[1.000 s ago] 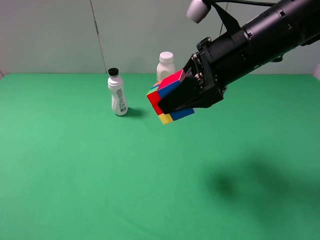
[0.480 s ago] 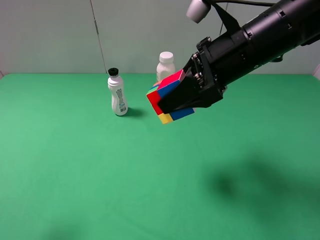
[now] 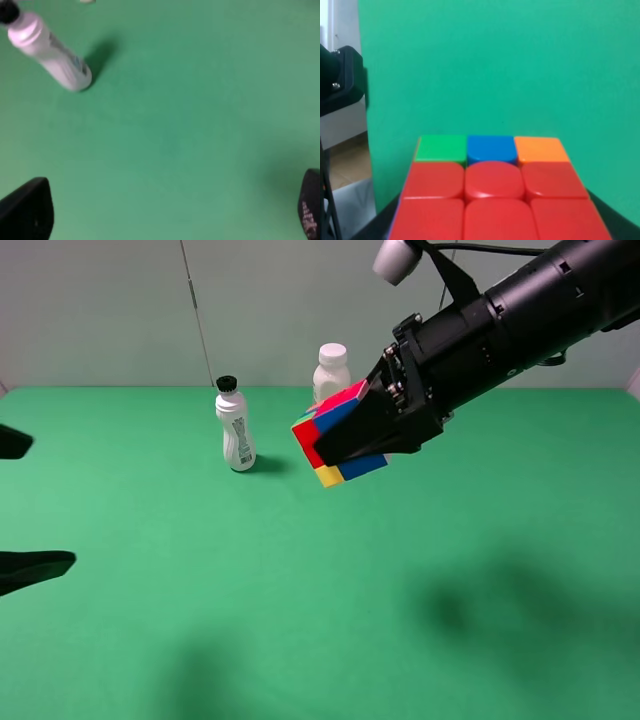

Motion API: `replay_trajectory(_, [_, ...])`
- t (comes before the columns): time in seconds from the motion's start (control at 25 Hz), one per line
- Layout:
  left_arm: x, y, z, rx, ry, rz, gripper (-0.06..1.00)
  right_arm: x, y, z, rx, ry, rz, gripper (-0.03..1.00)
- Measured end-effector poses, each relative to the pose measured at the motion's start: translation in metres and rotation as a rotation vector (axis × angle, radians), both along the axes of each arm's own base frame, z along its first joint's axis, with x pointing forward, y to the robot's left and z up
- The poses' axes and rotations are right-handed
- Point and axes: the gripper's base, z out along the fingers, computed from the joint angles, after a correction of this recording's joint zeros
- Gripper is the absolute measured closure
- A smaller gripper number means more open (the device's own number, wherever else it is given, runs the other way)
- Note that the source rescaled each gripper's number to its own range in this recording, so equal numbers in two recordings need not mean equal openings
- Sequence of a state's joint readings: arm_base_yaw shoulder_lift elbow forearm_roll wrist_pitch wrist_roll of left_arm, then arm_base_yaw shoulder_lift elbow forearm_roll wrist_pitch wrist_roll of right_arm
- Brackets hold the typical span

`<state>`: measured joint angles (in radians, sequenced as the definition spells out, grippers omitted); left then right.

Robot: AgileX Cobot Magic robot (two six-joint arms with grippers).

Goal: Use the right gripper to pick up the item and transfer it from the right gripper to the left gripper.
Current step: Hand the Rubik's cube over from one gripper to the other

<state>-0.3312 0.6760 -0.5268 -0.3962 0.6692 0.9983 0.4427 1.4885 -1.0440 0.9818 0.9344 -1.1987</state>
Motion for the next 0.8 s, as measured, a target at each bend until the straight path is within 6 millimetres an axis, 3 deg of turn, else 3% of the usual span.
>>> replay_trajectory(0.24, [0.017, -0.016, -0.006, 0.041, -0.054, -0.100, 0.01, 0.000, 0.000, 0.000, 0.008, 0.022, -0.018, 0.97])
replay_trajectory(0.56, [0.042, -0.055, -0.020, 0.075, -0.189, -0.219, 0.01, 0.000, 0.001, 0.001, 0.022, 0.064, -0.055, 0.97])
replay_trajectory(0.8, [0.049, -0.085, -0.038, 0.103, -0.221, -0.305, 0.01, 0.001, 0.002, 0.003, 0.049, 0.085, -0.076, 0.97])
